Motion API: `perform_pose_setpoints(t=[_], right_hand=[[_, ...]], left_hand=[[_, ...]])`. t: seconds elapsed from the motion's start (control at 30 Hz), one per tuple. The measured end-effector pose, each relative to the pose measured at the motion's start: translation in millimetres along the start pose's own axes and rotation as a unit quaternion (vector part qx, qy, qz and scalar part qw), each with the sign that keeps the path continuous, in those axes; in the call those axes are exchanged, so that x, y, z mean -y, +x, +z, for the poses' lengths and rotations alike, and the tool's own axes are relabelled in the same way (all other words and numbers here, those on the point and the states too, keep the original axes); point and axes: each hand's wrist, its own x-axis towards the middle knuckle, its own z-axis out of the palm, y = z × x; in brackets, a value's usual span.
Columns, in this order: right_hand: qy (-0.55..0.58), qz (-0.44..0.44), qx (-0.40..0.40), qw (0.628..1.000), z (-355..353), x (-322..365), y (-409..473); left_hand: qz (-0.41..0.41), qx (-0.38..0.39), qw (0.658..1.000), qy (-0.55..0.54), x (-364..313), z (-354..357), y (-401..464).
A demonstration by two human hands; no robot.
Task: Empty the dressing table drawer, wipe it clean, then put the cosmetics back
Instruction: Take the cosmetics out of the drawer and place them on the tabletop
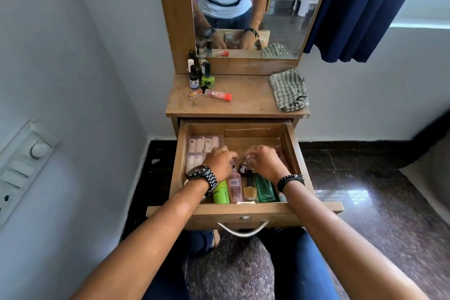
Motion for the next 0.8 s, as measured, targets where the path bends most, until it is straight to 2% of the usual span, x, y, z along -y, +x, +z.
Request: perform_pose_setpoints(t=[0.17, 0.3, 0.5, 0.6, 0.67, 0.8], right_hand=[[-0.069, -0.027, 0.034, 0.997, 6, 12, -1], [-0.069, -0.030, 0.042, 0.996, 6, 13, -1], [0.062, 0.022, -0.006, 0.998, 0, 9, 1], [0.154, 0.017, -0.013, 0.988, -3, 9, 0], [0.174, -0.008, 0.000, 0.985, -4, 10, -1], [0.116, -0.016, -0.027, 0.993, -5, 6, -3]], left_hand=[[-0.005, 0.026, 0.998, 0.052, 2, 2, -1], [-0.007, 0.035, 0.998, 0.046, 0, 1, -2], [-0.030, 0.011, 0.998, 0.051, -8, 6, -1], [-0.036, -0.008, 0.999, 0.008, -7, 7, 3], [-0.041, -0.038, 0.998, -0.039, -4, 6, 5], [-0.050, -0.117, 0.990, -0.064, 4, 4, 6]])
